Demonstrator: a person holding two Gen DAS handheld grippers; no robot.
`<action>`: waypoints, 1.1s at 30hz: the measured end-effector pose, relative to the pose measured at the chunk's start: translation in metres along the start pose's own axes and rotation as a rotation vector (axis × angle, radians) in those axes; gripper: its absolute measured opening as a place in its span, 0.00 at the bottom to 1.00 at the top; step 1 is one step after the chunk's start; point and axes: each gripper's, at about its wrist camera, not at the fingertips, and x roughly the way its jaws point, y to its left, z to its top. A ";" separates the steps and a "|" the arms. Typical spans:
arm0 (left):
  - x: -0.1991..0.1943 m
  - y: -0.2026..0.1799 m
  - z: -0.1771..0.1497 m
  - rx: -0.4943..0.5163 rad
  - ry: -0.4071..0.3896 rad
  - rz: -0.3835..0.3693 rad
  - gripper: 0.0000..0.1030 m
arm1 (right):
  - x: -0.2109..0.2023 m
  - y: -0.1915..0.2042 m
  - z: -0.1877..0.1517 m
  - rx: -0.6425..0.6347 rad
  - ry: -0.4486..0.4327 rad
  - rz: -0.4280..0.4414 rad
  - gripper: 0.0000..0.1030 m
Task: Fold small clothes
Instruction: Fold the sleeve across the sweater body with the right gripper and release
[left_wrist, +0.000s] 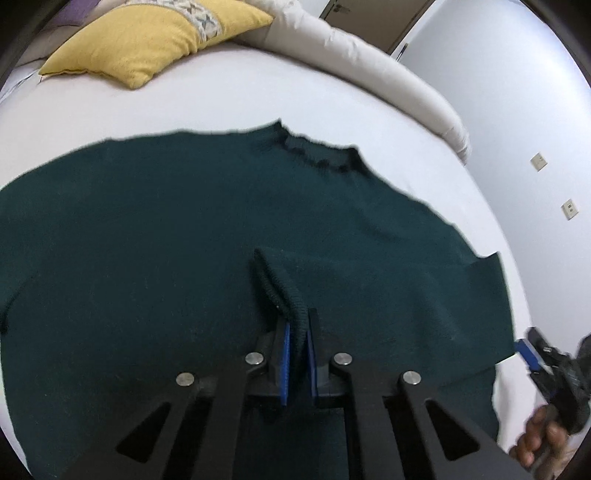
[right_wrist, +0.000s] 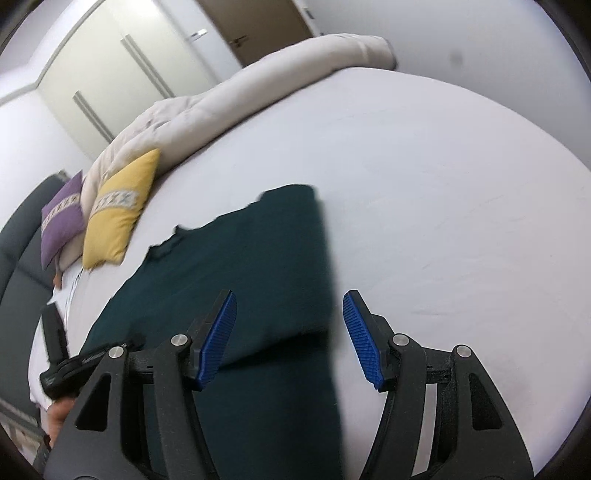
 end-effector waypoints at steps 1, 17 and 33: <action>-0.008 0.001 0.002 0.002 -0.024 -0.003 0.08 | 0.004 -0.004 0.003 0.007 0.002 -0.003 0.56; 0.003 0.058 0.025 0.002 -0.105 0.085 0.09 | 0.104 0.004 0.049 -0.039 0.105 -0.078 0.55; 0.007 0.047 0.010 0.019 -0.114 0.044 0.09 | 0.141 -0.003 0.071 -0.073 0.127 -0.152 0.01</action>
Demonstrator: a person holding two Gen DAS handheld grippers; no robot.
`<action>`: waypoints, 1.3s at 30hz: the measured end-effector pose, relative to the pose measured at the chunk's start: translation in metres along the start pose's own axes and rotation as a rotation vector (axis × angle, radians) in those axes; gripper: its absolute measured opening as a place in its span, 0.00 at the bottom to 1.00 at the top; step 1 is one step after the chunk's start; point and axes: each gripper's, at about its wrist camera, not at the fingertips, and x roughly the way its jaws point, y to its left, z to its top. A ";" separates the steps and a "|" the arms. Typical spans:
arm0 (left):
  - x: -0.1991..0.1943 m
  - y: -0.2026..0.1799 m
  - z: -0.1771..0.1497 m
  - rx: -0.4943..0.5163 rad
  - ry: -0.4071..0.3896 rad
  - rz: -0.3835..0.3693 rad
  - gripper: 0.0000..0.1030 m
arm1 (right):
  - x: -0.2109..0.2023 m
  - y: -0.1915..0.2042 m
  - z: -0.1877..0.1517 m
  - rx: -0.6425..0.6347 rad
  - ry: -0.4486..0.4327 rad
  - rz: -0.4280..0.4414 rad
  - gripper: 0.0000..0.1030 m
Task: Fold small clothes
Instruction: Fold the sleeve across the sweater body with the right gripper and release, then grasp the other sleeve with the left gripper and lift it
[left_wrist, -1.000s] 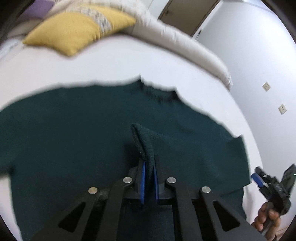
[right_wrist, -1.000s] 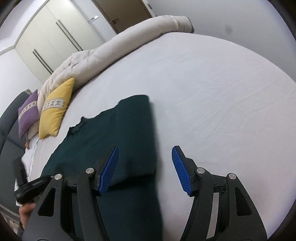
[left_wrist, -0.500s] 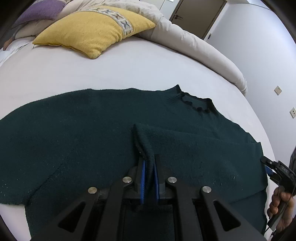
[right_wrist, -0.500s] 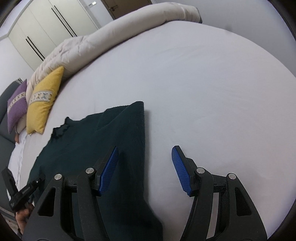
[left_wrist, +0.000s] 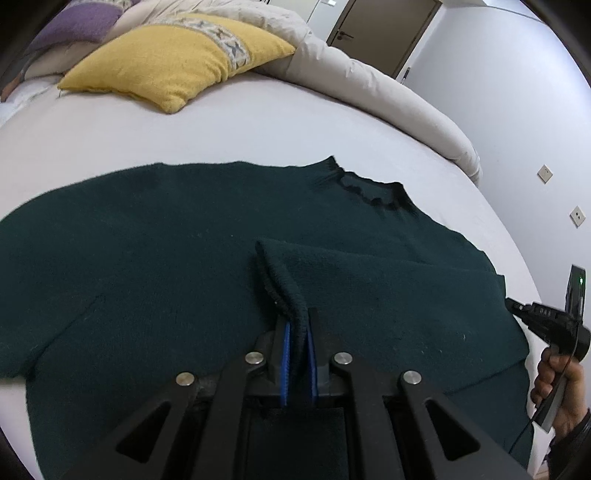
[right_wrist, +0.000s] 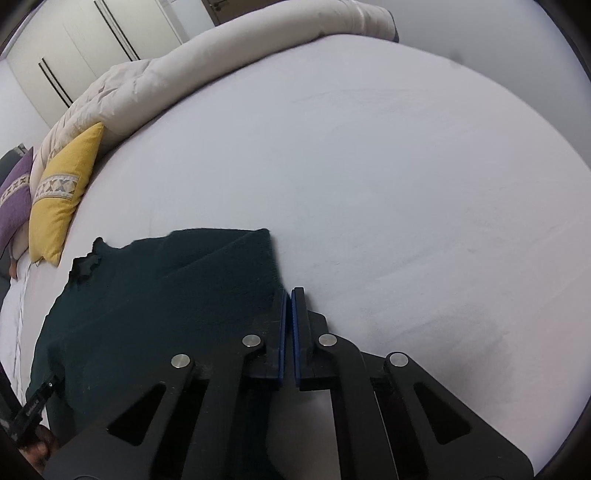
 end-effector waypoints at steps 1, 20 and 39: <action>0.000 0.001 0.002 -0.002 0.001 -0.002 0.11 | 0.000 0.001 0.000 -0.008 0.001 0.006 0.01; 0.006 0.008 0.005 0.024 -0.056 0.023 0.11 | -0.021 0.031 -0.049 -0.098 0.012 0.008 0.16; -0.190 0.238 -0.037 -0.352 -0.256 0.316 0.72 | -0.105 0.086 -0.062 -0.116 -0.126 0.121 0.45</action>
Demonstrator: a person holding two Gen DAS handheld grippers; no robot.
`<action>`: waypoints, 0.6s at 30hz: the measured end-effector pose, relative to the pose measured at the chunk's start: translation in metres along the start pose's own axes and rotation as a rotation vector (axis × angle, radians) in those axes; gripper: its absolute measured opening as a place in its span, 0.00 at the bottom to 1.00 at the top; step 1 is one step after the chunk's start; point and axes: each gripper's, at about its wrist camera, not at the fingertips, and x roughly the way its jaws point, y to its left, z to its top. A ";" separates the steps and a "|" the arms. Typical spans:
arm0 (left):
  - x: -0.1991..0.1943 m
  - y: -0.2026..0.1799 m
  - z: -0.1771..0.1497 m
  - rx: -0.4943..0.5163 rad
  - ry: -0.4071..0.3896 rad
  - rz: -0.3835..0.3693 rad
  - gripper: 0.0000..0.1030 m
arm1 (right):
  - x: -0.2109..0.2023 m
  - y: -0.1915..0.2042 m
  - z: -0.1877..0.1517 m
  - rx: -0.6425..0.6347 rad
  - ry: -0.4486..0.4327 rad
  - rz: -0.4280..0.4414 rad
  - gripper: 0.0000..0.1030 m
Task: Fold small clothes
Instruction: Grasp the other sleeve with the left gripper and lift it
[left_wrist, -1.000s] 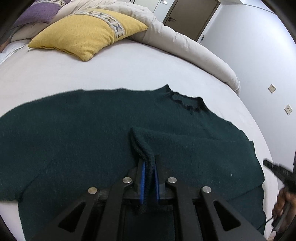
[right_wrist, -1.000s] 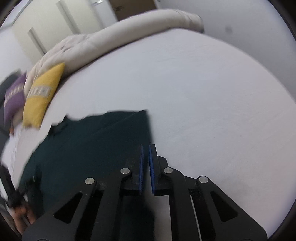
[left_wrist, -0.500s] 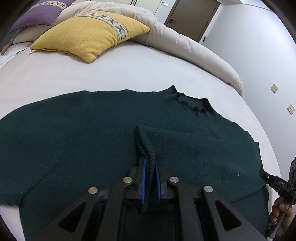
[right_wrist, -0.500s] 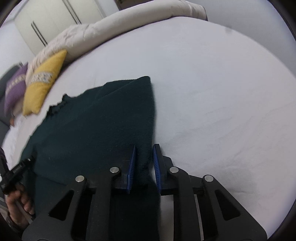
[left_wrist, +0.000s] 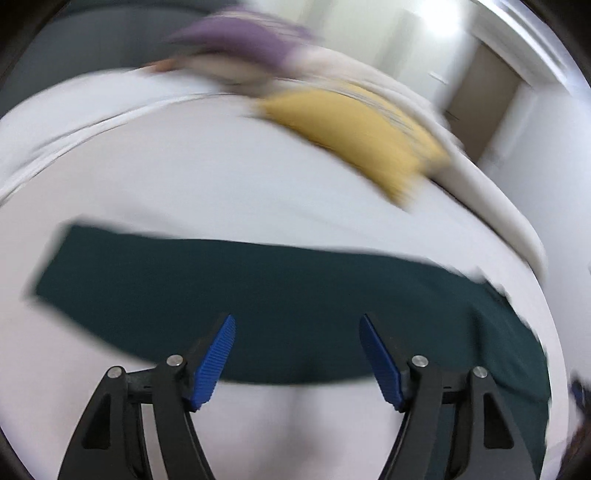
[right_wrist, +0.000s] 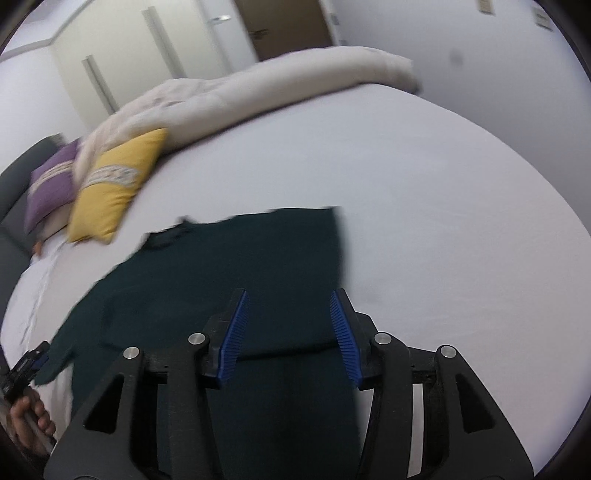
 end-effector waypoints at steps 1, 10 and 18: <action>-0.005 0.035 0.006 -0.081 -0.016 0.047 0.75 | 0.000 0.012 -0.002 -0.009 0.005 0.025 0.47; -0.005 0.188 0.025 -0.387 -0.016 0.162 0.76 | 0.006 0.101 -0.035 -0.115 0.088 0.161 0.49; 0.015 0.160 0.039 -0.296 0.047 0.092 0.13 | -0.004 0.119 -0.058 -0.119 0.098 0.192 0.49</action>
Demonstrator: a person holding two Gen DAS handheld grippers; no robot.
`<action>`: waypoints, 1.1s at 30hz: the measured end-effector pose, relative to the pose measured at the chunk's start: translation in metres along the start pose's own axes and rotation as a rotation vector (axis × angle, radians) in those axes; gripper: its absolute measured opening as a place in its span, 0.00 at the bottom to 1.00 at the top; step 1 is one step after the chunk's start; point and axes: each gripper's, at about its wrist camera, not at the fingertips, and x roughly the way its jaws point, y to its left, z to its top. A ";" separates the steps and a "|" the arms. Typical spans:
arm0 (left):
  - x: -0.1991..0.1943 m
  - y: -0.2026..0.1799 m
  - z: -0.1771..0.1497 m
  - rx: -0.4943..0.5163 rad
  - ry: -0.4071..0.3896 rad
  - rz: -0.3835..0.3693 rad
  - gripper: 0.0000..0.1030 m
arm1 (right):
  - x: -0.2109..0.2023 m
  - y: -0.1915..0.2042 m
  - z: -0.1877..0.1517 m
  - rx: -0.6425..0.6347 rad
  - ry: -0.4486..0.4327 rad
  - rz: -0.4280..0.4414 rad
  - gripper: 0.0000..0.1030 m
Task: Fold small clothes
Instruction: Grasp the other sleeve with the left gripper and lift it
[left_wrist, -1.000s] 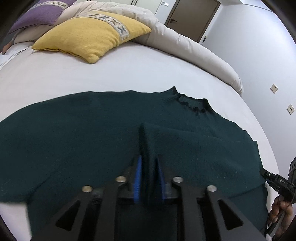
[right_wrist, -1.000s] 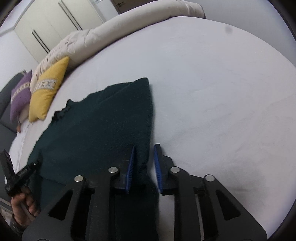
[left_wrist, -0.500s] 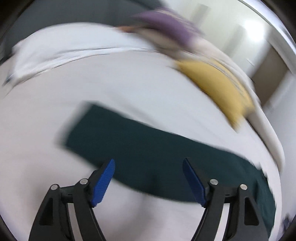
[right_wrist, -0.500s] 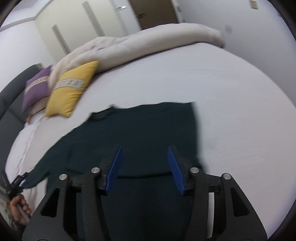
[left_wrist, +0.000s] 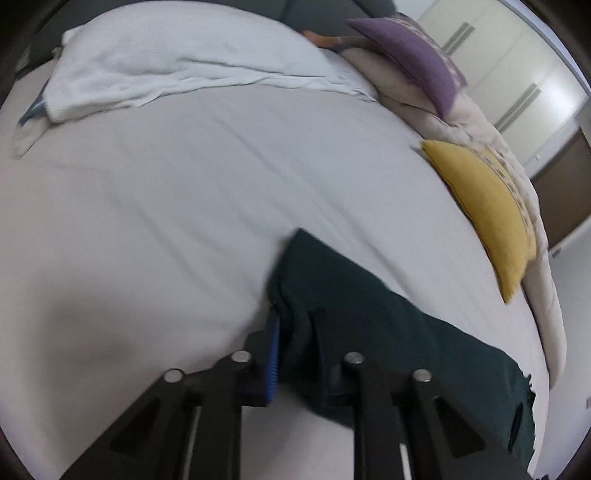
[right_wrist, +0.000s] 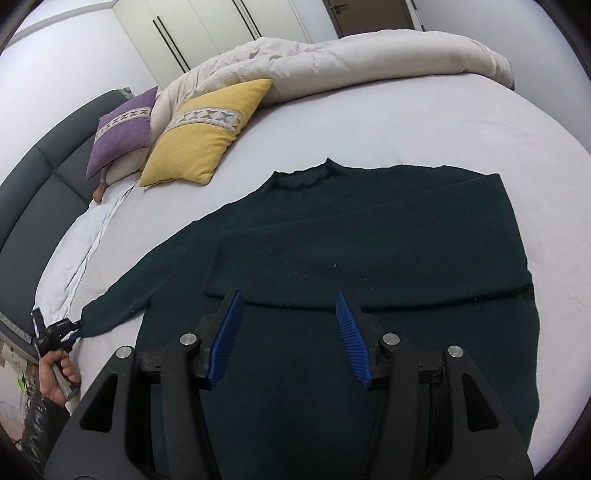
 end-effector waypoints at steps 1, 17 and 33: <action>-0.004 -0.005 -0.002 0.001 -0.001 -0.021 0.12 | -0.003 -0.001 -0.002 0.007 -0.003 0.006 0.49; -0.050 -0.322 -0.212 0.567 0.088 -0.423 0.11 | -0.015 -0.081 -0.034 0.155 0.002 -0.009 0.49; -0.072 -0.262 -0.211 0.555 0.047 -0.431 0.69 | 0.046 -0.023 -0.025 0.076 0.093 0.080 0.61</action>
